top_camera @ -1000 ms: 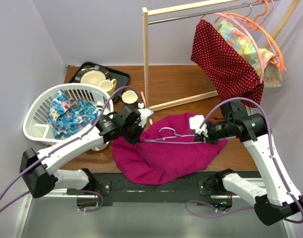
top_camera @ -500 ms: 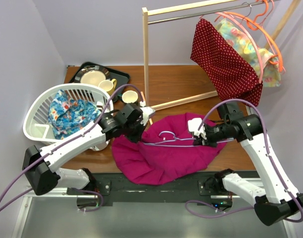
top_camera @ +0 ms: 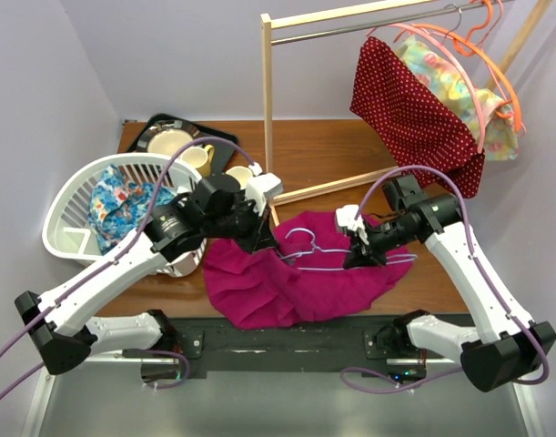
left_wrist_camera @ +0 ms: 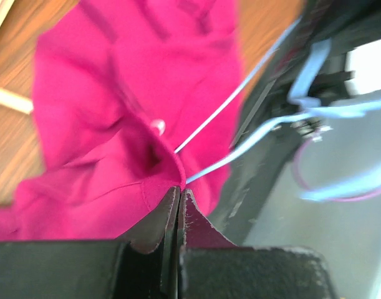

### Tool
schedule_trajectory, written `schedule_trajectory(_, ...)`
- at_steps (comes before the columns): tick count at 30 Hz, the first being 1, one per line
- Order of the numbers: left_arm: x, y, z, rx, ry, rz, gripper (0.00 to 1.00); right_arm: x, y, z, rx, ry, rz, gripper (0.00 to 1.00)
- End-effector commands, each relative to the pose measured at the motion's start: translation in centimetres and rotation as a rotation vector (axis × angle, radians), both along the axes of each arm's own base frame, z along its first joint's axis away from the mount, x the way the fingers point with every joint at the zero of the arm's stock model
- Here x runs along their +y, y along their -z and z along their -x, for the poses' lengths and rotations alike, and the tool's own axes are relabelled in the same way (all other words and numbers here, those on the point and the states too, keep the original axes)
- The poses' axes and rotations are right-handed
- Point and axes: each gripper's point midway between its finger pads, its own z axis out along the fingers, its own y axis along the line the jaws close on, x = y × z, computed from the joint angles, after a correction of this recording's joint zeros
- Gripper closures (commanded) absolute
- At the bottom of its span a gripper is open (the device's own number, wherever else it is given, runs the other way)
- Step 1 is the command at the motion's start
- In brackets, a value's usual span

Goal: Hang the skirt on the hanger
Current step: Place skirt on hanger

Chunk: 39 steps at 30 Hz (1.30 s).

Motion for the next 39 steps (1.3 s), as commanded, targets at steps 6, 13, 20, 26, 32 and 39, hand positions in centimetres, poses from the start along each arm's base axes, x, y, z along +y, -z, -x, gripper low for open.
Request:
schedule_trajectory(6, -3.0, -12.5, 2.4, -0.098, 0.145, 0.419, 1.0, 3.2, -2.7, -3.9, -0.038, 0.143, -0.186, 1.0)
schedule_trajectory(13, -3.7, -9.9, 1.3, -0.05, 0.086, 0.435, 1.0, 5.2, -3.1, -4.3, 0.076, 0.097, -0.293, 1.0)
schedule_trajectory(20, -3.3, -5.9, -0.4, -0.039, -0.009, 0.343, 0.52, 5.8, -1.4, -5.0, 0.125, 0.12, -0.308, 1.0)
schedule_trajectory(26, 1.1, -4.2, -0.5, -0.203, -0.013, 0.121, 0.19, 6.0, 1.2, -6.0, 0.135, 0.15, -0.294, 1.0)
schedule_trajectory(32, 4.4, -0.8, -0.2, -0.407, 0.139, -0.092, 0.18, 5.6, 0.3, -5.5, 0.074, 0.111, -0.291, 1.0)
schedule_trajectory(39, 2.1, 1.1, -0.9, -0.632, 0.367, -0.083, 0.17, 4.6, -1.5, -2.4, -0.036, 0.001, -0.318, 1.0)
